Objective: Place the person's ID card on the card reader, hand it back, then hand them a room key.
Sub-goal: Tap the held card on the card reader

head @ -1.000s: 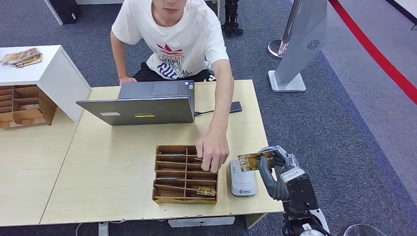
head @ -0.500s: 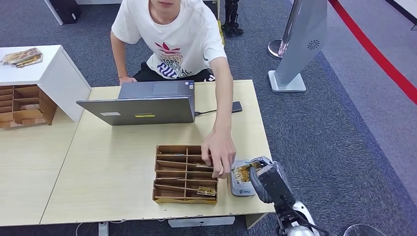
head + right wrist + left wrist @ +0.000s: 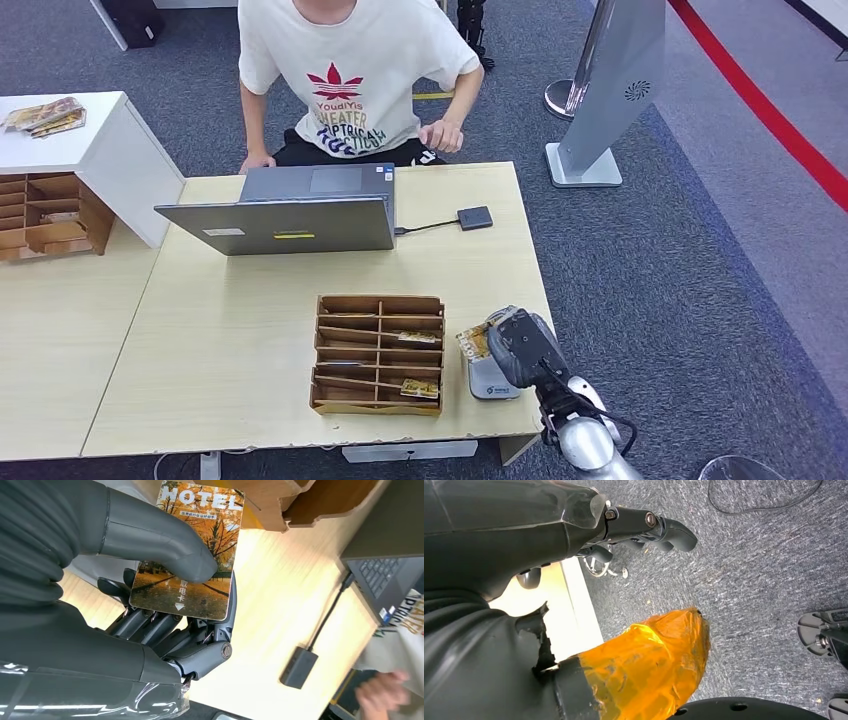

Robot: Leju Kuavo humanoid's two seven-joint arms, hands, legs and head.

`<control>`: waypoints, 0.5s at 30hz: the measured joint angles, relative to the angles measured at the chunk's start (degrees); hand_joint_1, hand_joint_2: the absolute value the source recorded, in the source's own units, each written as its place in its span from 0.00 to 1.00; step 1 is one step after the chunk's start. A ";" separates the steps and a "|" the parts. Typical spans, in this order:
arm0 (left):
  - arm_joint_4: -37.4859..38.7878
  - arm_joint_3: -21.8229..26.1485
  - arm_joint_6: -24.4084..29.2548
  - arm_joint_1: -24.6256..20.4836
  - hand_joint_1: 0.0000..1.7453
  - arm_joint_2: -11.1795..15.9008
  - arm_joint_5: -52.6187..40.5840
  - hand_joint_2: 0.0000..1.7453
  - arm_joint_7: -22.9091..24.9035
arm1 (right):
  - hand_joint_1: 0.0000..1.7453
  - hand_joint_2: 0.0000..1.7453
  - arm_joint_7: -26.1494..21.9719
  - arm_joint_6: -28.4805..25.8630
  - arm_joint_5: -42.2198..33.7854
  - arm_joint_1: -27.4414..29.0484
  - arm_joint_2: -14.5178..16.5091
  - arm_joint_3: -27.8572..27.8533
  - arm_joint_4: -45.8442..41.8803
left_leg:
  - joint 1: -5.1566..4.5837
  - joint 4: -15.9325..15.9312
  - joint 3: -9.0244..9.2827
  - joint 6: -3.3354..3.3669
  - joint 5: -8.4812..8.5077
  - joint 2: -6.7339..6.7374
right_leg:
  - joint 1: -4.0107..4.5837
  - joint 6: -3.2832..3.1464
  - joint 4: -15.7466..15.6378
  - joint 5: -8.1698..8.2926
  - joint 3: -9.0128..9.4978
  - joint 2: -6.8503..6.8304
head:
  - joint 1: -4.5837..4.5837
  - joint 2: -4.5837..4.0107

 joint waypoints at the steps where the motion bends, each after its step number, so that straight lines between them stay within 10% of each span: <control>1: 0.00 0.00 -0.02 0.00 0.00 0.01 0.03 0.00 0.00 | 1.00 1.00 0.01 0.11 -0.04 -0.23 0.05 0.04 0.60 | 0.00 0.00 0.00 0.00 0.00 0.00 | 0.00 0.00 0.00 0.00 0.00 0.00 | 0.00 0.00; 15: 0.00 -0.02 -0.11 0.01 0.00 0.00 0.45 0.00 0.02 | 1.00 1.00 1.13 0.21 1.80 -1.41 0.25 0.59 5.82 | 0.00 0.00 0.01 0.00 0.00 0.00 | 0.00 0.00 0.00 0.00 0.00 -0.01 | 0.00 0.00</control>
